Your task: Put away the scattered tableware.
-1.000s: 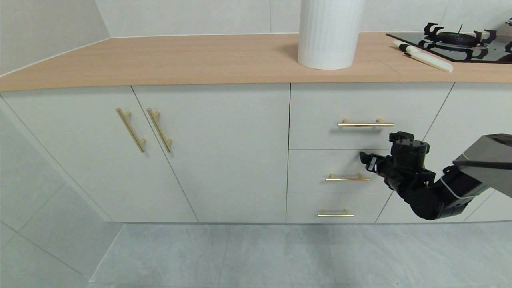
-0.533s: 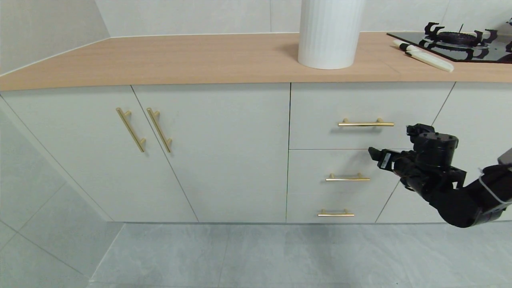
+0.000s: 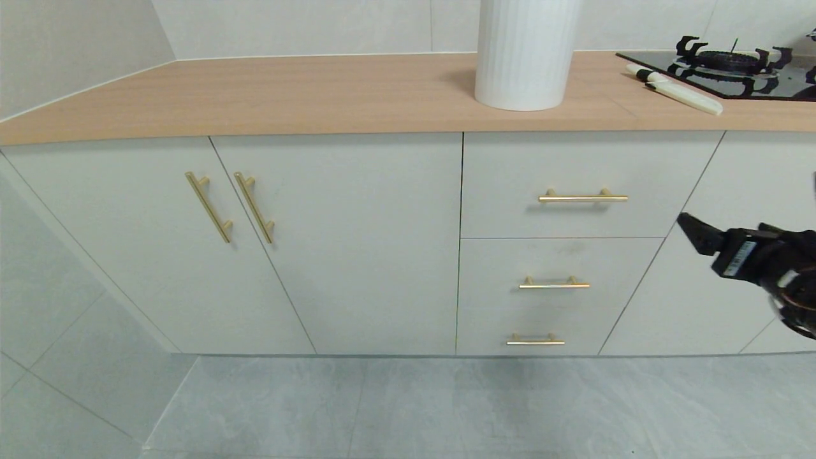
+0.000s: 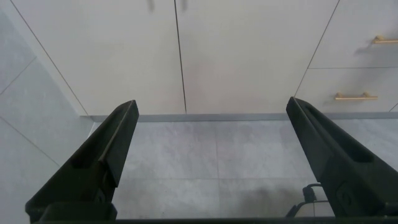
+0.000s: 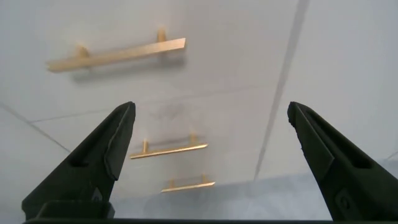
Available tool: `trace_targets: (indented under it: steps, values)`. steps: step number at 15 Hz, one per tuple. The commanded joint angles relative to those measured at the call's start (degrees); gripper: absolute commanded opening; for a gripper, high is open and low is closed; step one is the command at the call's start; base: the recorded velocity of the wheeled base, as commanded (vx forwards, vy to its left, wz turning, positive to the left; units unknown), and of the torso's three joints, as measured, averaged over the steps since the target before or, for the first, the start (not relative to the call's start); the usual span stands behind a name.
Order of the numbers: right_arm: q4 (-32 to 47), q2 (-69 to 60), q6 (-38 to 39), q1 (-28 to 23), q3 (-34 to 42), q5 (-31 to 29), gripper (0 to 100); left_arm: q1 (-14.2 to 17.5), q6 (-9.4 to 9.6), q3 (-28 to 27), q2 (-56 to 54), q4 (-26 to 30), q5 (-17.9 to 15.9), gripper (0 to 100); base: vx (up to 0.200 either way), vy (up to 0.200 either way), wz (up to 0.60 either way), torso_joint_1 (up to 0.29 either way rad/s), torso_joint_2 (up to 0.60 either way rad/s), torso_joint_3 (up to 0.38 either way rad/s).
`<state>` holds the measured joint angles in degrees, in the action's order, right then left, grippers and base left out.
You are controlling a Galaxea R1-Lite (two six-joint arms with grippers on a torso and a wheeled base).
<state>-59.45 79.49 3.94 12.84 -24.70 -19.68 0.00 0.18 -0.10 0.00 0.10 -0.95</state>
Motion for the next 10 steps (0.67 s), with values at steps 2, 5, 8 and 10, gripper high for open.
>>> trace_targets:
  steps: [2,5,8,10]
  values:
    - [6.81,-32.65,-11.14,0.17,12.39,-2.91,100,0.0,-0.01,0.01,0.09,-0.01,-0.02,100,0.0,0.0,0.0,0.0,0.0,0.0]
    - [30.1,-51.55,-13.52,-3.34,11.34,-4.14,100,0.0,-0.01,0.01,0.0,-0.01,-0.02,100,0.0,0.0,0.0,0.0,0.0,0.0]
    - [50.93,-69.91,-15.01,-7.83,9.58,-4.14,100,0.0,-0.01,-0.08,0.09,-0.01,-0.02,100,0.0,0.0,0.0,0.0,0.0,0.0]
    - [56.11,-74.57,-14.75,-9.5,9.05,-4.58,100,0.0,-0.01,0.01,0.09,-0.01,-0.02,100,0.0,0.0,0.0,0.0,0.0,0.0]
